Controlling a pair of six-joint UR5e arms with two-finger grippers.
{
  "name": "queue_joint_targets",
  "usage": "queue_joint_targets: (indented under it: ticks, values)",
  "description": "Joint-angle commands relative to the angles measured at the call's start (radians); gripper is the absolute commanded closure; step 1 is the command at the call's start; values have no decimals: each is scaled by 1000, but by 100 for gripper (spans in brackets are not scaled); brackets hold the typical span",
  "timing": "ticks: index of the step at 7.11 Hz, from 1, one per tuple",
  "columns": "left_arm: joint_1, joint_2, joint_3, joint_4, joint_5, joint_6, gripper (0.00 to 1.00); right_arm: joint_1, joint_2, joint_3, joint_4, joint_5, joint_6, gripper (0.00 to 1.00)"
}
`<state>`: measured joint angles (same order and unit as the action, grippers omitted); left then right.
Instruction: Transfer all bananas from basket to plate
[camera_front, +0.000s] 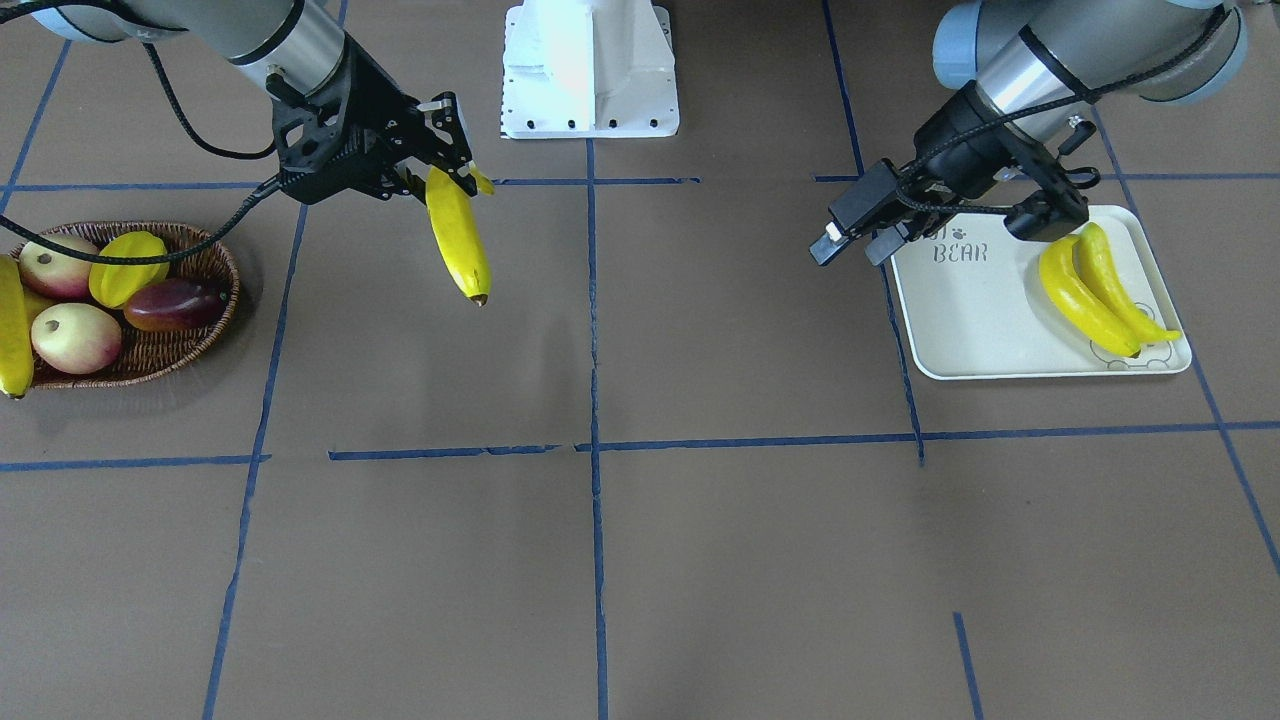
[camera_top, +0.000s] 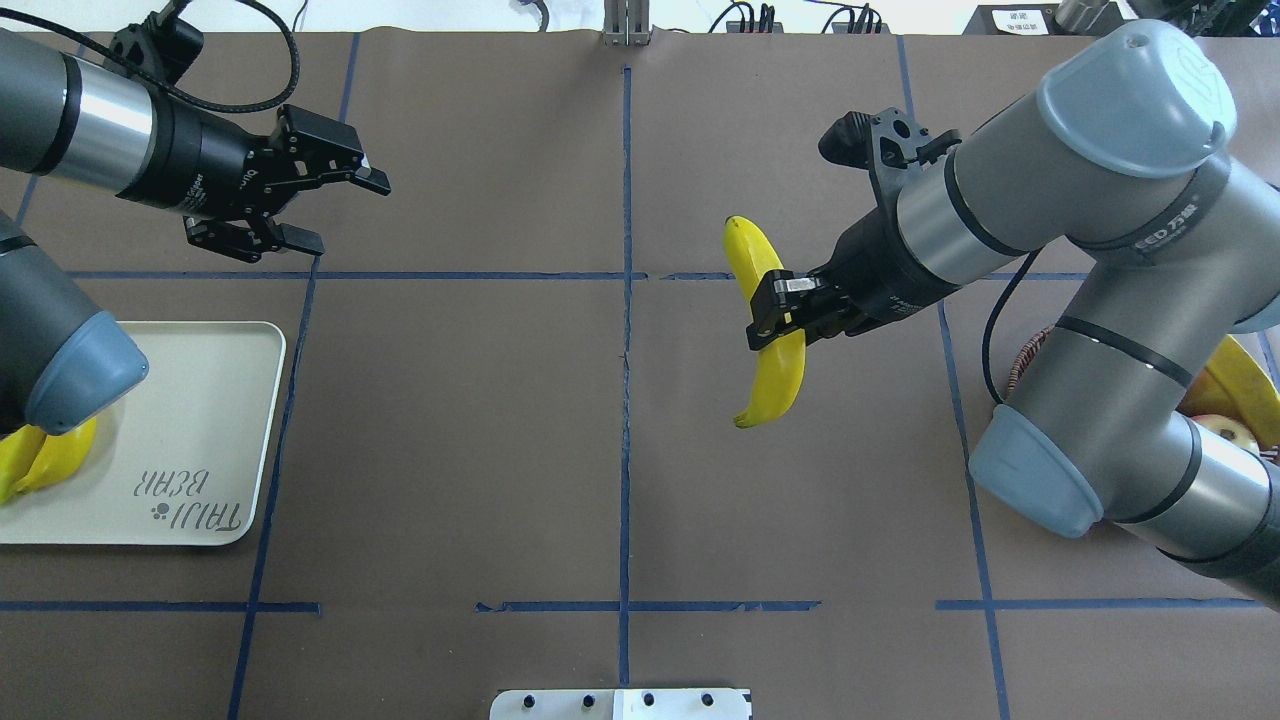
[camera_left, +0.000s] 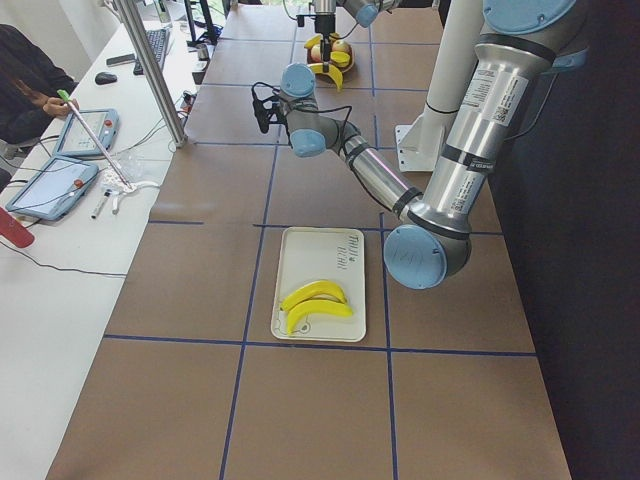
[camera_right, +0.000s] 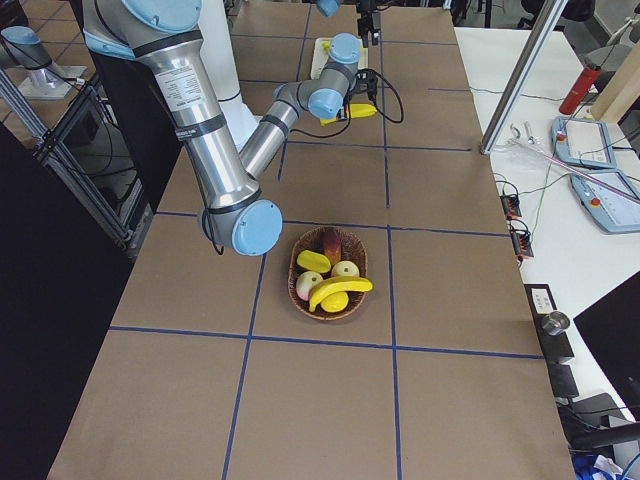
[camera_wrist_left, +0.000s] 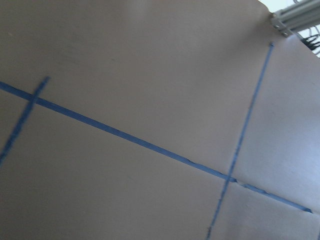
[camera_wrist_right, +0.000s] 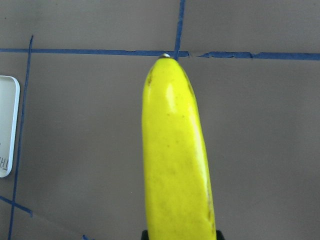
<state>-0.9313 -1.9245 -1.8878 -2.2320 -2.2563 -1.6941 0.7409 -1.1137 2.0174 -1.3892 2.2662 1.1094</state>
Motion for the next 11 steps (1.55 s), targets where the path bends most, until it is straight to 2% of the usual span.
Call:
queue_joint_targets:
  ticks: [1, 2, 3, 5, 7, 9, 11]
  values:
    - [12, -45, 19, -92, 1, -71, 0, -37, 41, 0, -1, -1, 15, 100]
    - [60, -92, 35, -94, 9, -111, 0, -44, 58, 0, -1, -1, 17, 100]
    - [87, -126, 36, -95, 68, -163, 0, -52, 78, 0, -1, -1, 17, 100]
    - [172, -133, 36, -228, 192, -318, 0, -63, 103, 0, -1, -7, 47, 100]
    - [242, -152, 35, -239, 222, -340, 0, -66, 114, -2, -1, -17, 47, 100]
    - [305, -188, 44, -235, 322, -340, 0, -77, 117, 1, -1, -17, 49, 100]
    - [313, -205, 67, -235, 322, -338, 0, -93, 120, 14, -1, -16, 49, 100]
